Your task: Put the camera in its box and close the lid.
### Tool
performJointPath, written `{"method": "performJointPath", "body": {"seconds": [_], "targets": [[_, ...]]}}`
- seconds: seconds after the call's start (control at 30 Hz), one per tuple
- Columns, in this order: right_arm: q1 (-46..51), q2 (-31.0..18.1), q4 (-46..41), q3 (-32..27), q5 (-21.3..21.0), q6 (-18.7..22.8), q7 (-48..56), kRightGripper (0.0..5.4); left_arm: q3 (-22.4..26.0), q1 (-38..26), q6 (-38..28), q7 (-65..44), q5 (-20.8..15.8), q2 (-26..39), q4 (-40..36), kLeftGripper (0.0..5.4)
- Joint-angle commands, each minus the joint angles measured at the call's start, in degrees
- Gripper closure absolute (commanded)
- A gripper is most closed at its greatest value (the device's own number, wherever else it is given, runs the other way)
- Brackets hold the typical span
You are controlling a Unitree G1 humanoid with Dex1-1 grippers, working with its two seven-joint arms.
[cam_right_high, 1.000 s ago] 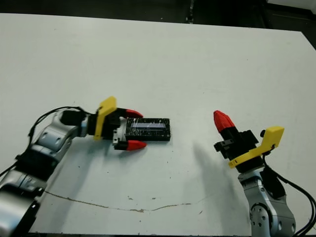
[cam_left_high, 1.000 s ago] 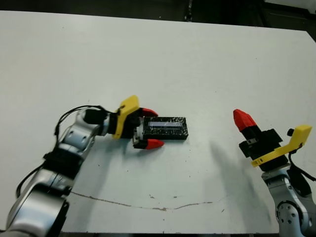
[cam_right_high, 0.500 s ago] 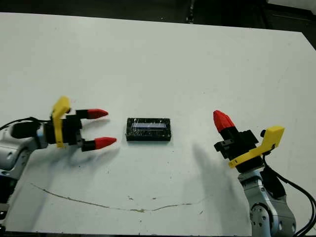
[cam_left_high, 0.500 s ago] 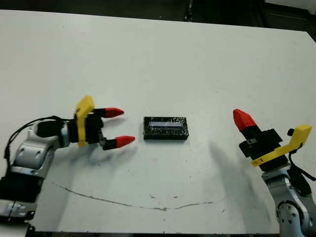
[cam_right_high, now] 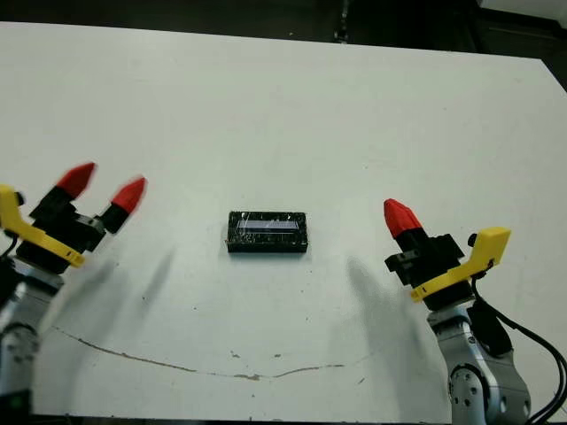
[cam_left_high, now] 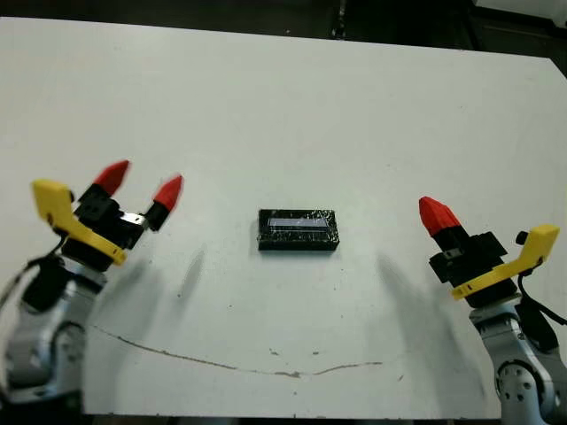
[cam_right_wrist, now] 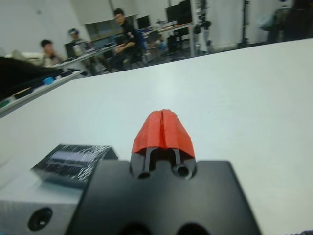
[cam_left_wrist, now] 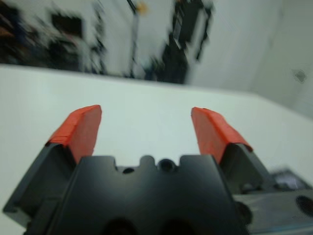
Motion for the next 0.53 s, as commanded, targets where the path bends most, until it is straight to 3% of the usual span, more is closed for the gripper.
{"method": "performJointPath", "body": {"seconds": [0.03, 0.13, 0.2, 0.53], "targets": [[1.2, 1.67, -1.35, -0.58, -2.59, -0.42, -5.25, 5.4, -2.65, 2.19, -10.7, 4.61, 6.23, -4.61, 1.33, 1.32], [1.68, 3.38, -3.01, -0.2, -4.75, -0.44, -9.49, 5.4, -4.96, 2.62, -21.56, 8.0, 12.63, -7.27, 6.33, 1.77], [1.83, 3.74, -3.07, 0.06, -5.95, -1.27, -10.24, 5.4, -5.85, 2.72, -25.1, 9.18, 14.34, -7.84, 8.92, 2.03], [2.07, 4.47, -3.88, 0.77, -6.66, -0.41, -11.25, 5.4, -8.46, 3.28, -24.17, 11.53, 15.0, -6.63, 10.17, 3.46]]}}
